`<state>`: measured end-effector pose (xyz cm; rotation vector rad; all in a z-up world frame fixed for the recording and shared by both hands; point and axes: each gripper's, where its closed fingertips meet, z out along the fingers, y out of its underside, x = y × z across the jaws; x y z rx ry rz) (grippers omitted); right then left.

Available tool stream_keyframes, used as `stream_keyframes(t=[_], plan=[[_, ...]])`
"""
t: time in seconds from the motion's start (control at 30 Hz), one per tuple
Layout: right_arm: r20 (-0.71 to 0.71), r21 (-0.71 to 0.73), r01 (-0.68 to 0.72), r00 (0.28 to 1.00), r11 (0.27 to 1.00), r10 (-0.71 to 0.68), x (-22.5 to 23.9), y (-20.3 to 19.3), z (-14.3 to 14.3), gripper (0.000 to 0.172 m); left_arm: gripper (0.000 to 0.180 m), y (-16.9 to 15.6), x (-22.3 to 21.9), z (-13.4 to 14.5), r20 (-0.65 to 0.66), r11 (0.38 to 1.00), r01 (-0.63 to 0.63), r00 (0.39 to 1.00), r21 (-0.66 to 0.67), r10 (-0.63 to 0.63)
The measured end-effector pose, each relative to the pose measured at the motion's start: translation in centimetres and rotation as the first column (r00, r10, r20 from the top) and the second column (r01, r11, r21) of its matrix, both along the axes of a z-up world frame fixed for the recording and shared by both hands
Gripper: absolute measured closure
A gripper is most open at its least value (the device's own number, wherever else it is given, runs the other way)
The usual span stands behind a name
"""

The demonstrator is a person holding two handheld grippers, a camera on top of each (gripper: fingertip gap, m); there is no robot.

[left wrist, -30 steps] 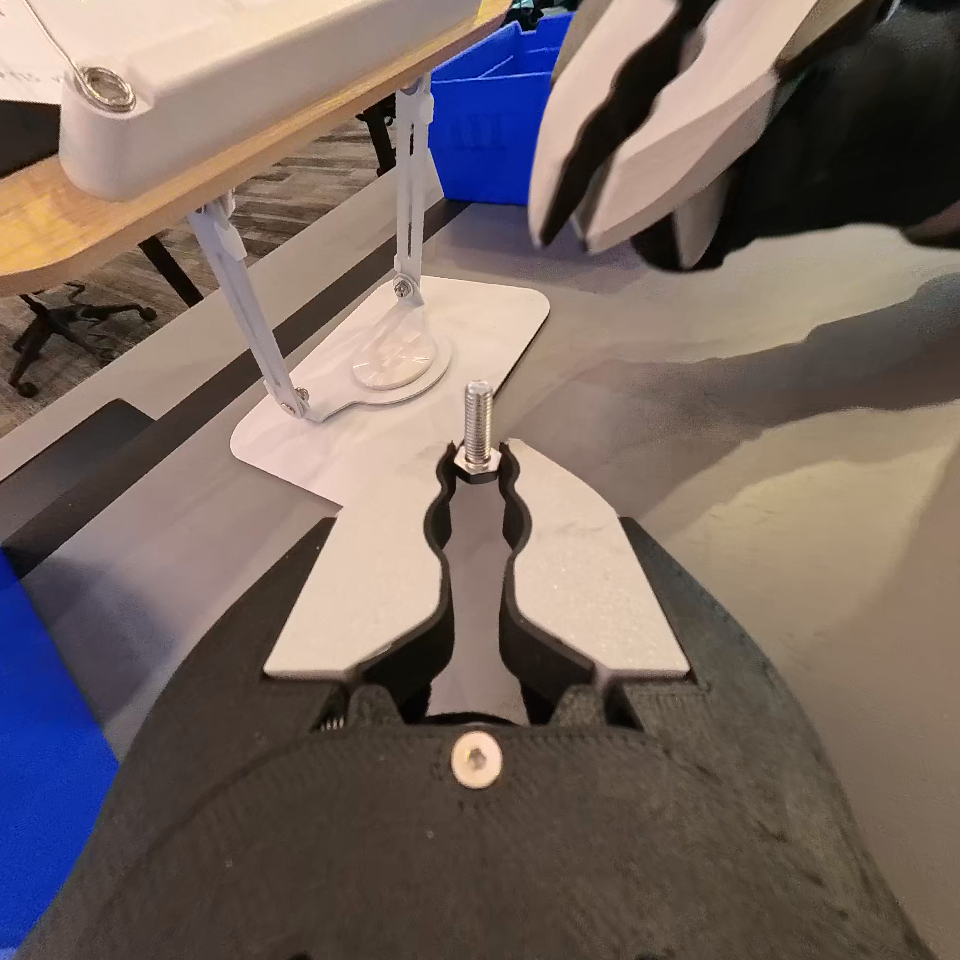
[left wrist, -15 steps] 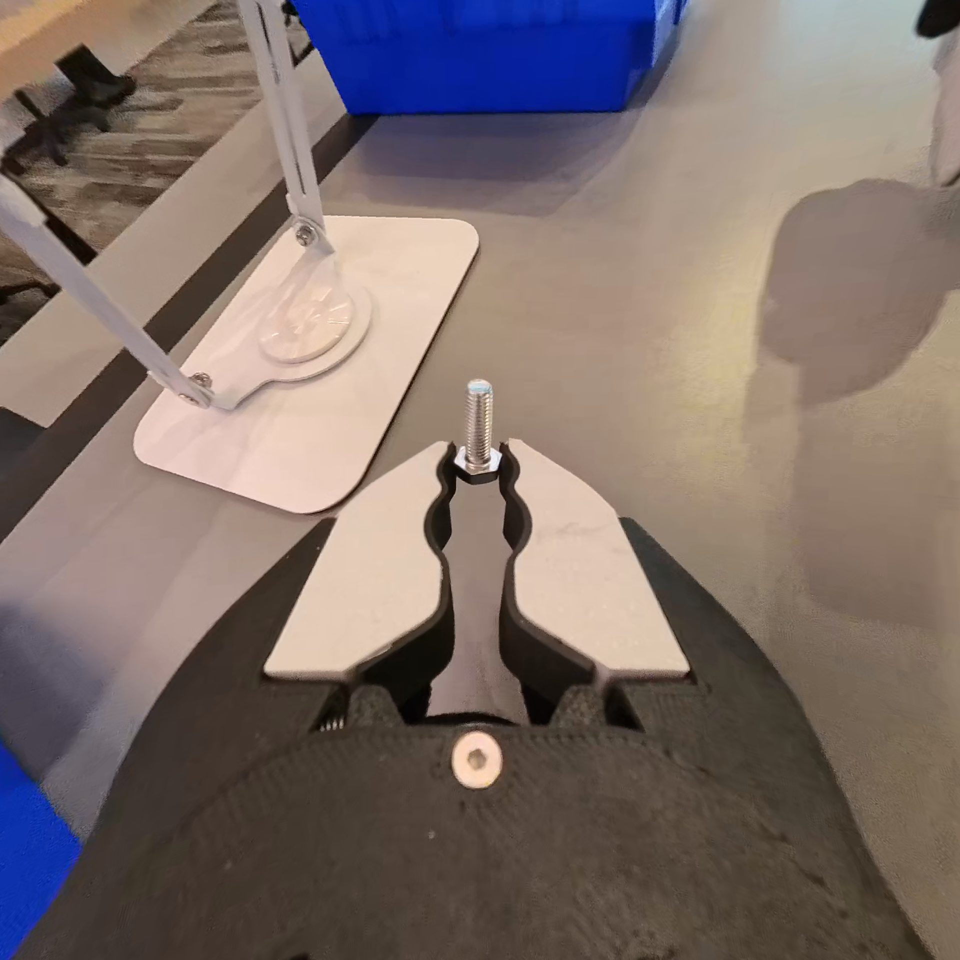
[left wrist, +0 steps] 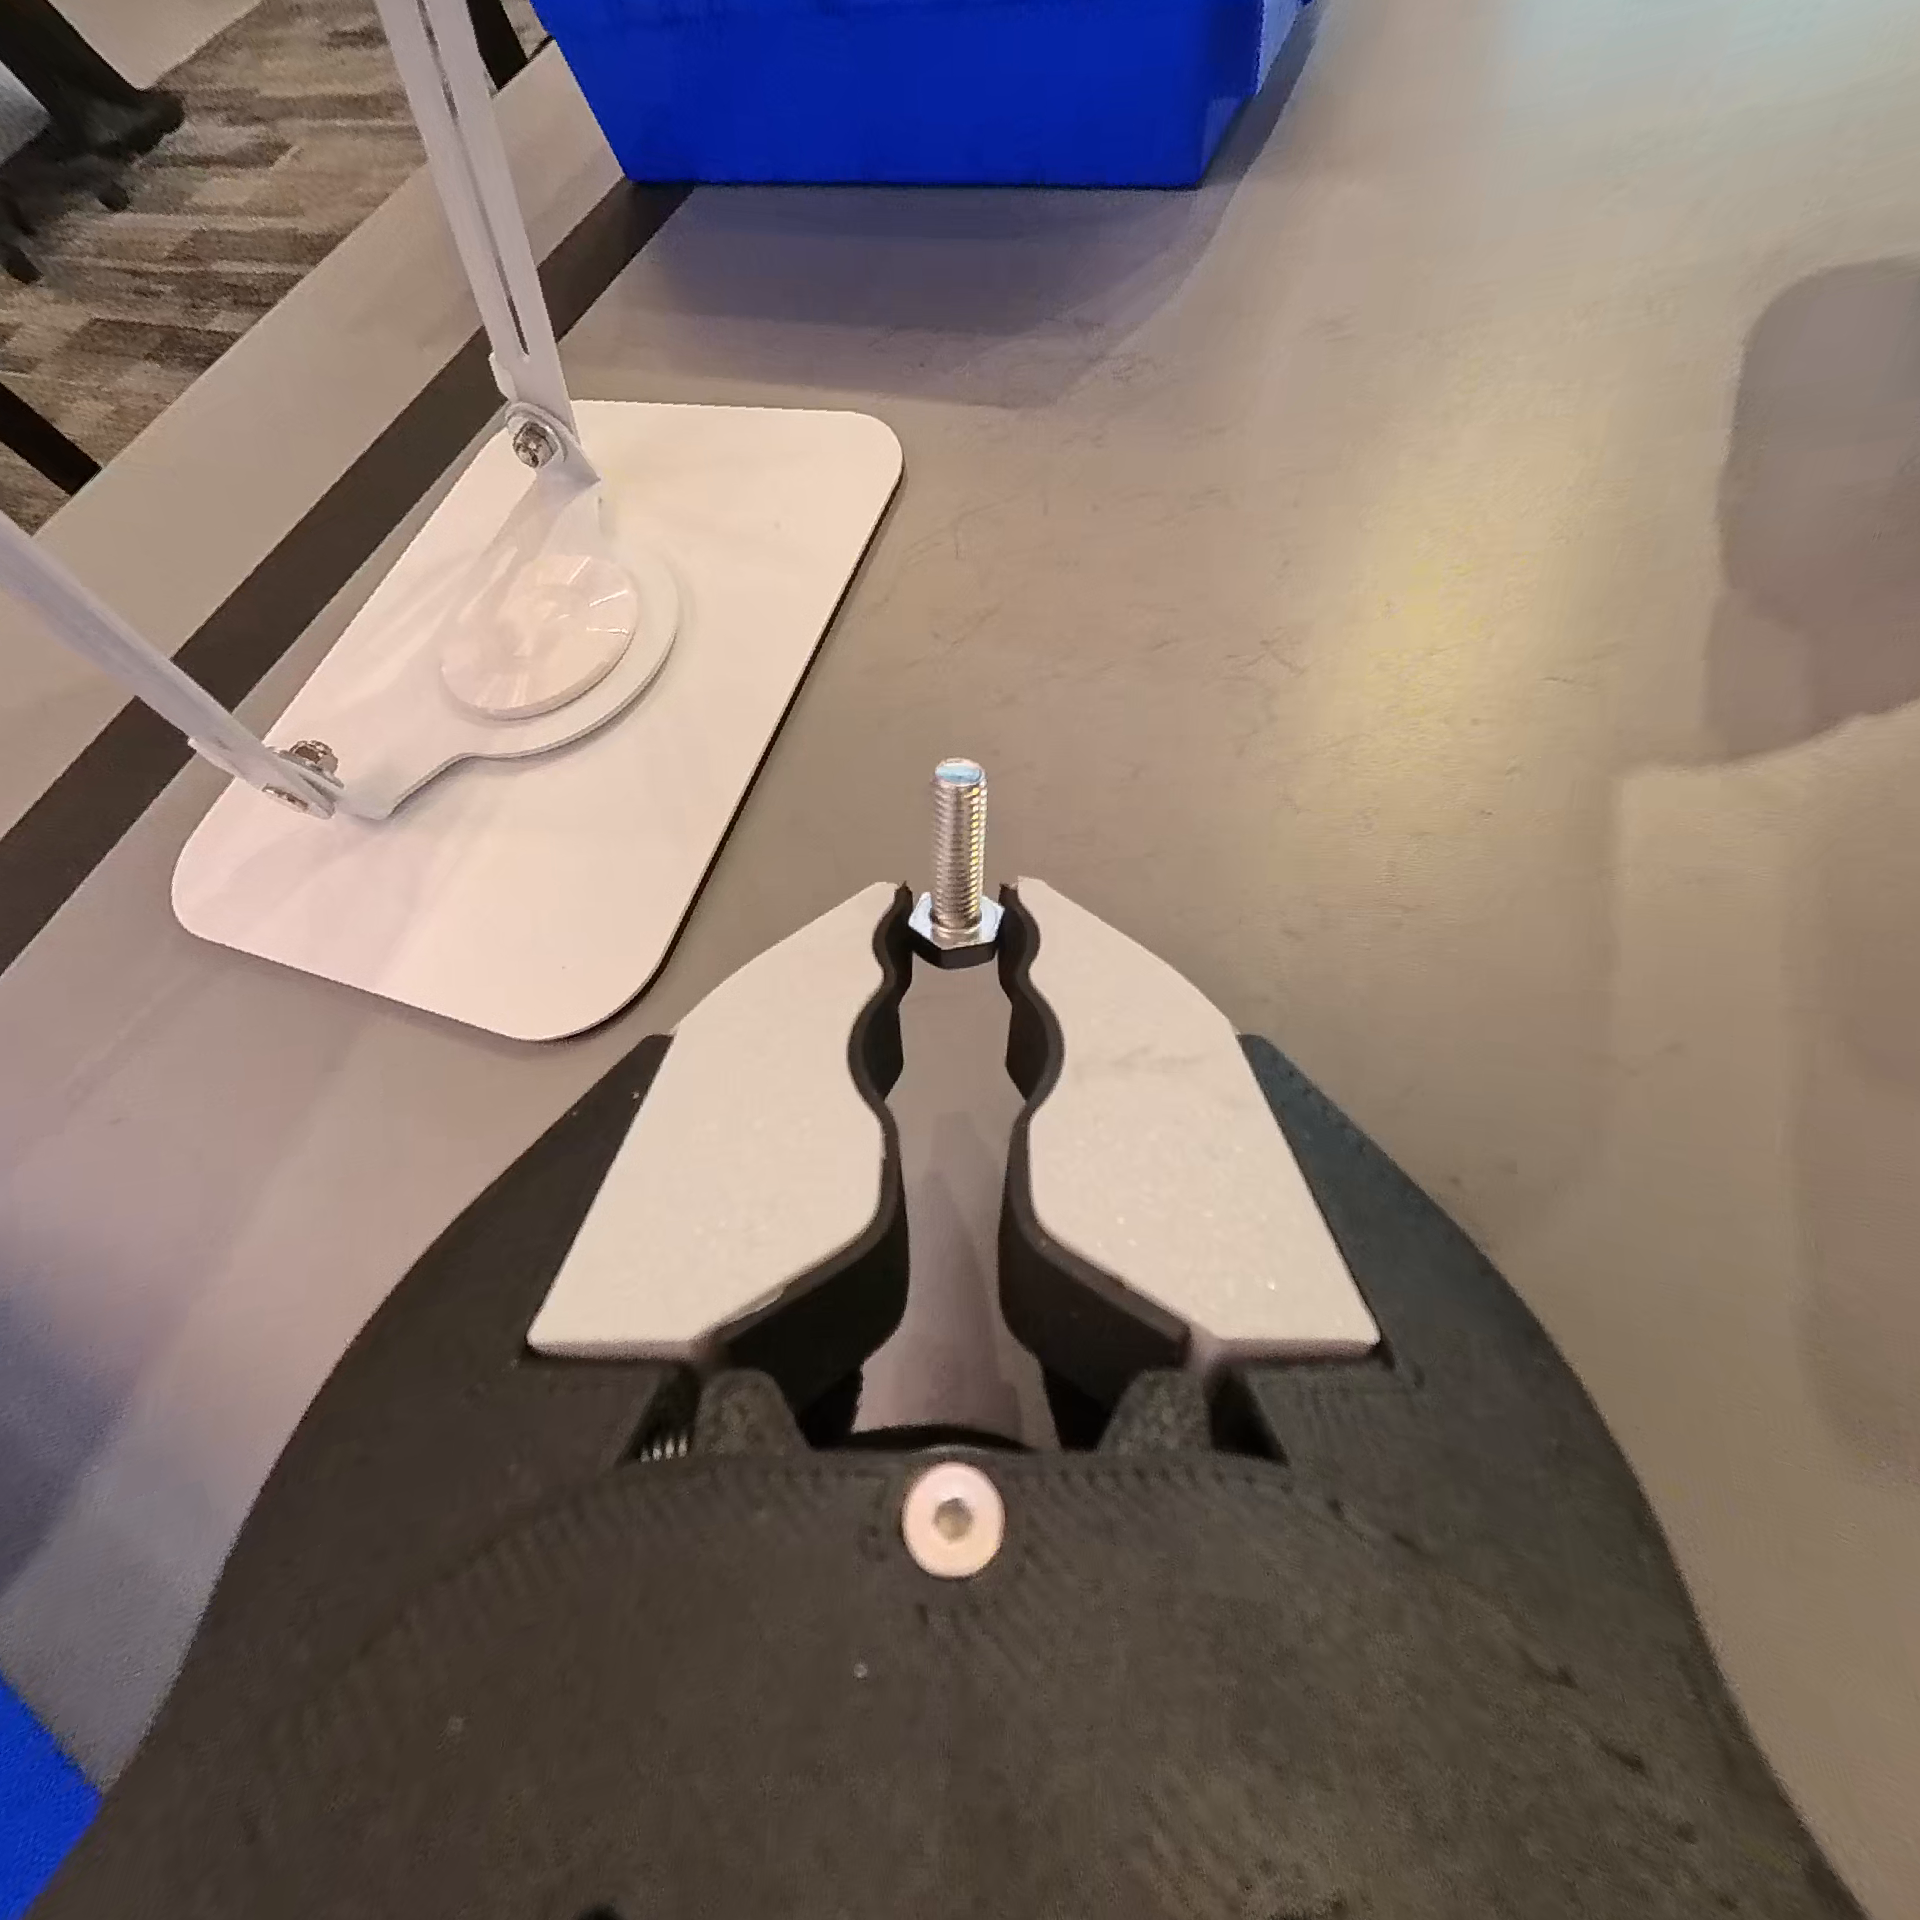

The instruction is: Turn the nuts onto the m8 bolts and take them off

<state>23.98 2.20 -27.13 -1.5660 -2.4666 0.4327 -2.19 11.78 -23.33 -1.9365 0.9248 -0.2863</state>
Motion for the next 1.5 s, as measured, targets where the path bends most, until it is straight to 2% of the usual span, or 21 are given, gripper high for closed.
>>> stream_keyframes(t=[0.03,0.2,0.47,0.6,0.73,0.8,0.93,1.07,1.5], plan=[[0.001,-0.003,0.004,1.000,1.000,-0.004,0.0,0.0,-0.1,0.149,0.165,0.0,0.0,0.0,0.001,1.000,-0.002,1.000,-0.001,0.002],[-0.007,-0.049,0.090,0.996,0.995,-0.091,-0.5,-0.4,-0.1,0.155,0.165,0.1,-0.1,-0.1,0.001,1.000,-0.002,1.000,-0.006,0.002],[-0.042,-0.026,0.163,0.986,0.986,-0.164,-1.0,0.4,0.2,0.158,0.165,-0.1,0.3,0.0,0.005,1.000,0.010,1.000,-0.008,-0.010],[-0.249,-0.018,0.131,0.960,0.991,-0.131,-5.7,2.4,4.3,0.158,0.165,-0.8,1.2,0.3,-0.013,0.999,0.037,0.999,0.006,-0.037],[-0.434,0.043,0.007,0.901,0.999,0.012,-12.7,3.6,8.3,0.158,0.165,-2.2,2.7,0.3,-0.085,0.994,0.109,0.991,0.020,-0.107],[-0.477,0.053,-0.063,0.875,0.997,0.081,-15.7,3.7,9.3,0.158,0.165,-3.0,3.4,0.2,-0.122,0.986,0.161,0.980,0.032,-0.156],[-0.512,0.023,-0.169,0.844,0.985,0.157,-19.4,4.0,9.3,0.158,0.165,-3.6,3.8,0.3,-0.146,0.979,0.198,0.971,0.041,-0.190],[-0.534,0.032,-0.186,0.828,0.982,0.174,-21.2,4.1,9.1,0.158,0.165,-3.6,3.5,0.4,-0.150,0.979,0.202,0.969,0.040,-0.194],[-0.515,0.053,-0.200,0.834,0.978,0.198,-22.3,4.3,8.5,0.158,0.165,-3.5,3.9,0.7,-0.165,0.979,0.198,0.968,0.050,-0.188]])
